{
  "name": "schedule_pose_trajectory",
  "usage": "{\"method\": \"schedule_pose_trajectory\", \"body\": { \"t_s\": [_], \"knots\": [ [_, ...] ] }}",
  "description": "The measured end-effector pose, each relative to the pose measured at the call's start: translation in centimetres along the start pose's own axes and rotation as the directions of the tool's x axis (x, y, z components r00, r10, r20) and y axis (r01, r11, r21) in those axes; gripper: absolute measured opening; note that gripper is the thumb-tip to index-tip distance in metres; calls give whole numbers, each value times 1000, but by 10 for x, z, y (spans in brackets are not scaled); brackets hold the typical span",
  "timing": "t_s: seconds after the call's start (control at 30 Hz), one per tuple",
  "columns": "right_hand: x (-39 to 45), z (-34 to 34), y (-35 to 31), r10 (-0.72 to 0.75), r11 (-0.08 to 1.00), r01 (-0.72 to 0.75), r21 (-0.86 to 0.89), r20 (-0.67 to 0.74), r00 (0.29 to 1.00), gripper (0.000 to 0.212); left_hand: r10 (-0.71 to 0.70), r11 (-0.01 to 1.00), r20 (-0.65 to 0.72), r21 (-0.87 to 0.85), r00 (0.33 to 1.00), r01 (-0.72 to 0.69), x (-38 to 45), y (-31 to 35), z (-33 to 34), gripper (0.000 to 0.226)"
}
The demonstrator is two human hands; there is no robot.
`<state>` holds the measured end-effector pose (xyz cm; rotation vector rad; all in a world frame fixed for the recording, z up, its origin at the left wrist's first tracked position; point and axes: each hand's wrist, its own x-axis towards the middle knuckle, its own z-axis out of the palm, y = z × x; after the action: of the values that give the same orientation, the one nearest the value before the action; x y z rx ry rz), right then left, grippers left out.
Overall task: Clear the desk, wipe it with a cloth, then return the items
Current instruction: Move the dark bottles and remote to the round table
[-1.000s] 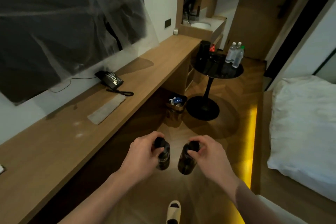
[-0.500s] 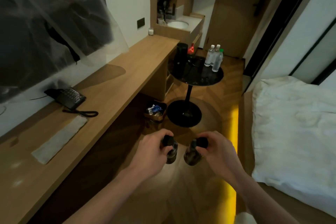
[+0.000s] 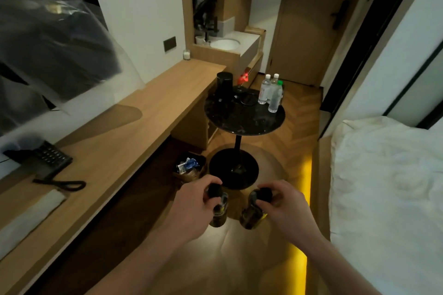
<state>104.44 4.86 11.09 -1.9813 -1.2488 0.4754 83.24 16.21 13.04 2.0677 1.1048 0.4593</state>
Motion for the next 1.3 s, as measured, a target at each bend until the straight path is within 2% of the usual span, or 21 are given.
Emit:
{"method": "schedule_pose_trajectory", "body": {
  "t_s": [0.37, 0.63, 0.87, 1.1, 1.3],
  "knots": [
    [138, -94, 88, -71, 996, 79, -52, 137, 988, 35, -95, 995, -101, -28, 990, 93, 112, 80, 72, 41],
    [232, -125, 128, -93, 995, 98, -30, 132, 987, 34, -102, 994, -118, -48, 988, 97, 201, 104, 104, 39],
    [329, -151, 156, -114, 990, 124, -67, 144, 983, 34, -83, 996, -113, -24, 990, 81, 315, 109, 134, 41],
    [432, -176, 186, -71, 991, 85, -104, 124, 990, 33, -37, 999, -72, -28, 997, 35, 436, 123, 153, 39],
    [498, -192, 218, -51, 990, 67, -123, 123, 991, 33, -45, 999, -75, -20, 996, 44, 506, 136, 168, 39]
  ]
}}
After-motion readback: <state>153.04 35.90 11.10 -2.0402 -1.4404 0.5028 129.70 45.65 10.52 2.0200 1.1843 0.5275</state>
